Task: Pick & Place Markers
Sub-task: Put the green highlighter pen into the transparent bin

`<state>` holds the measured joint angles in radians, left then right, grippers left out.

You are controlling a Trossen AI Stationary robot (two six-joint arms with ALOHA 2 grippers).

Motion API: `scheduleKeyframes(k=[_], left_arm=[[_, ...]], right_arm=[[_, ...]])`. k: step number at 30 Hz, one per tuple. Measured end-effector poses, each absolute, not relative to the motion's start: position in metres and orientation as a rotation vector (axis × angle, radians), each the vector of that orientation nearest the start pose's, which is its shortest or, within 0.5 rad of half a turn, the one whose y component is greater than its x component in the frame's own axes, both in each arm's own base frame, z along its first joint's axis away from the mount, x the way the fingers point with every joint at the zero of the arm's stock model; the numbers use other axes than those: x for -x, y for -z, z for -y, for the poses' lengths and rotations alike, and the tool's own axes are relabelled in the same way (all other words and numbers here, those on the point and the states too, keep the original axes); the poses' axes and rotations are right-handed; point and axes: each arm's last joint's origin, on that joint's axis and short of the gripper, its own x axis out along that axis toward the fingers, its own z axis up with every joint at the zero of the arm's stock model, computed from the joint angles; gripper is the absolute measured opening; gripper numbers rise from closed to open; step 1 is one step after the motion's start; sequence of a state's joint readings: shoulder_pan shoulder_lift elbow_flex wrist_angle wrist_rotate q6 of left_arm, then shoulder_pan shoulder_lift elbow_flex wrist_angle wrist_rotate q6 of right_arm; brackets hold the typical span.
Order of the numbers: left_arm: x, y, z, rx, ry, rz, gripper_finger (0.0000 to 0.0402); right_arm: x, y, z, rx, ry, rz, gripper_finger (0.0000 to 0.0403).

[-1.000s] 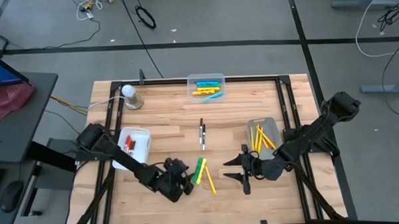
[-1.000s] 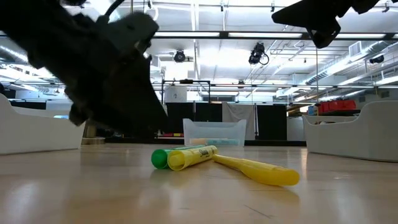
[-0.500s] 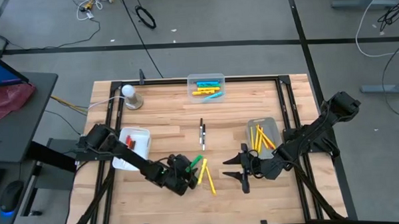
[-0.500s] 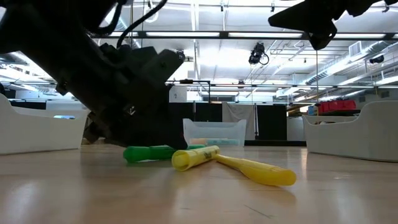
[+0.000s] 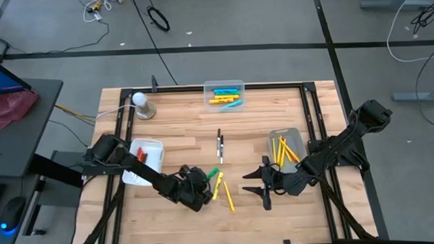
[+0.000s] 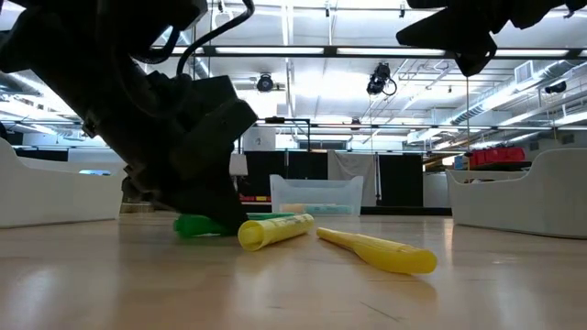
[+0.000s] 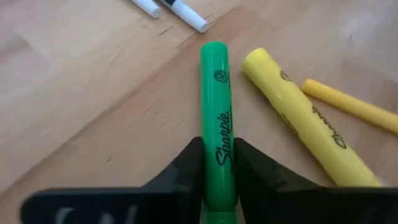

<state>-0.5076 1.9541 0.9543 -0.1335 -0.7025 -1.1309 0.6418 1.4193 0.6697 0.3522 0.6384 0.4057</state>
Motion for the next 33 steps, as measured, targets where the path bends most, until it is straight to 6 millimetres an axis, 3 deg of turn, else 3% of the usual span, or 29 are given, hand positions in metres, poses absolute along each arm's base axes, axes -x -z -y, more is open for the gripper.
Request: scheduleKeyframes(k=[6, 10, 15, 24, 28, 33], left_arm=[[-0.304, -0.107, 0.140, 0.338, -0.596, -0.752, 0.0067], [-0.303, -0.143, 0.112, 0.306, -0.581, -0.787, 0.0067], [-0.308, -0.189, 0.048, 0.246, -0.578, -0.785, 0.0067], [-0.353, -0.249, -0.090, 0.038, -0.575, -0.807, 0.0067], [-0.370, -0.257, -0.141, -0.025, -0.591, -0.857, 0.0067], [-0.395, -0.239, -0.181, -0.108, -0.537, -0.939, 0.0067]], right_arm=[[-0.238, -0.206, -0.156, -0.163, 0.063, -0.318, 0.0188], [-0.238, -0.206, -0.156, -0.163, 0.062, -0.316, 0.0188], [-0.238, -0.206, -0.156, -0.157, 0.063, -0.313, 0.0188], [-0.238, -0.207, -0.154, -0.157, 0.128, -0.291, 0.0188], [-0.238, -0.206, -0.154, -0.188, 0.148, -0.287, 0.0188], [-0.238, -0.206, -0.152, -0.232, 0.166, -0.290, 0.0188]])
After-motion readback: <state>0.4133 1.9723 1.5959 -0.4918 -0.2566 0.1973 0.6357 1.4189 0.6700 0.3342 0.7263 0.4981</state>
